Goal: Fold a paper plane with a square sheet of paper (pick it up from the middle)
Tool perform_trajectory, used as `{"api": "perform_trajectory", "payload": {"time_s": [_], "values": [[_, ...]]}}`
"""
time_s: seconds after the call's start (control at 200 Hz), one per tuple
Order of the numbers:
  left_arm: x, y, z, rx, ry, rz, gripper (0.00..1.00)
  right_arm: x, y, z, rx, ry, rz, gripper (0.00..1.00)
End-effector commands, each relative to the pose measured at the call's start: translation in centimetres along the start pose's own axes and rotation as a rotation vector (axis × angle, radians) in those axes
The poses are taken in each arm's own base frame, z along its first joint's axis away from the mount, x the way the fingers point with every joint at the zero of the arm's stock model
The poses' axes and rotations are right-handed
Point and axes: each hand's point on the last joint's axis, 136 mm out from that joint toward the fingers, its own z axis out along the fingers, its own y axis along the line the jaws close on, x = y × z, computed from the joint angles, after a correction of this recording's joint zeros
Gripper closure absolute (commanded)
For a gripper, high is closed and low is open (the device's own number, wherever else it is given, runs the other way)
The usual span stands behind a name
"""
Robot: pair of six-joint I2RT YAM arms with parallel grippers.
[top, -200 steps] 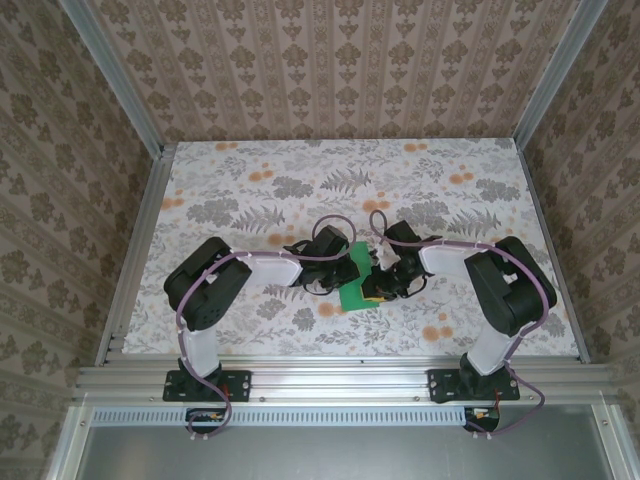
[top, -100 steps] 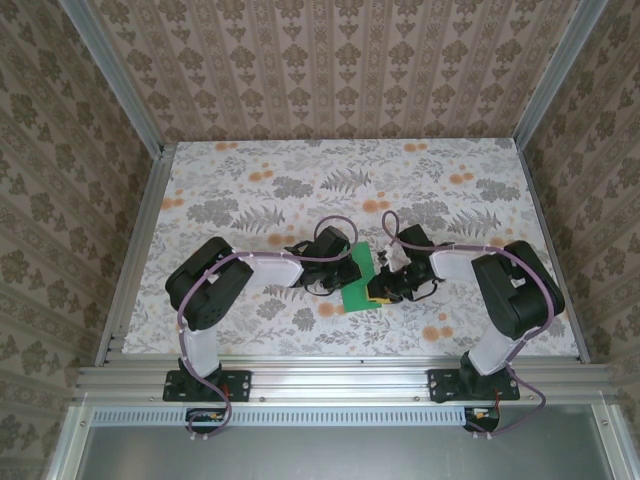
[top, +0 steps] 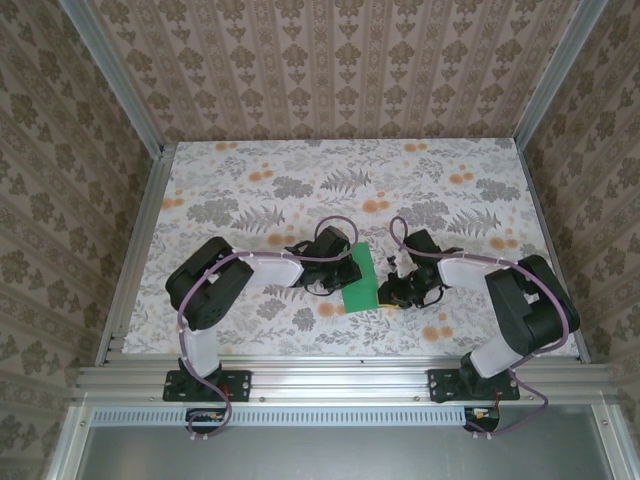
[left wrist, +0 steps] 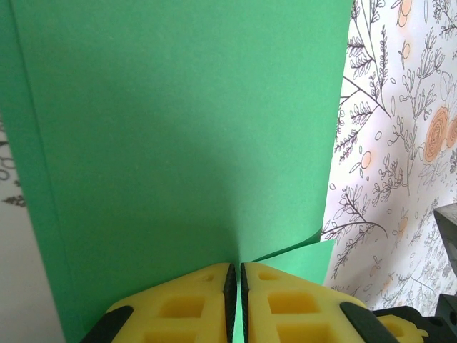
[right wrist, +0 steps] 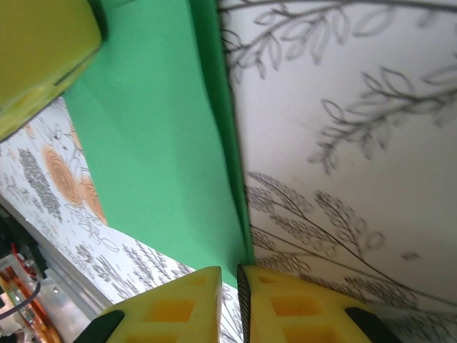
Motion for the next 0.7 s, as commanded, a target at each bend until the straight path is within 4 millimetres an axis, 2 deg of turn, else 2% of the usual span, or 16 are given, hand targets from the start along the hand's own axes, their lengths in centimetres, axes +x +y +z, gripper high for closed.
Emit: {"api": "perform_trajectory", "payload": {"time_s": [0.0, 0.16, 0.205, 0.37, 0.525, 0.695], "values": [[1.5, 5.9, 0.9, -0.203, 0.053, -0.011, 0.85, 2.2, -2.8, -0.8, 0.141, 0.031, 0.09, 0.84], [1.4, 5.5, 0.8, -0.201, 0.049, -0.003, 0.85, 0.8, 0.1, -2.8, 0.09, -0.053, 0.04, 0.86], [1.4, 5.5, 0.8, -0.201, 0.051, -0.002, 0.85, 0.2, 1.7, -3.7, 0.049, -0.091, 0.002, 0.86], [1.4, 5.0, 1.0, -0.195, 0.05, 0.006, 0.85, -1.1, 4.9, -3.4, -0.033, -0.108, -0.037, 0.86], [1.4, 4.7, 1.0, -0.19, 0.053, 0.011, 0.84, -2.0, 5.5, -1.2, -0.036, -0.055, -0.042, 0.85], [1.3, 4.1, 0.8, -0.177, 0.05, 0.022, 0.84, -1.7, 3.1, 1.0, 0.042, 0.012, -0.016, 0.86]]}}
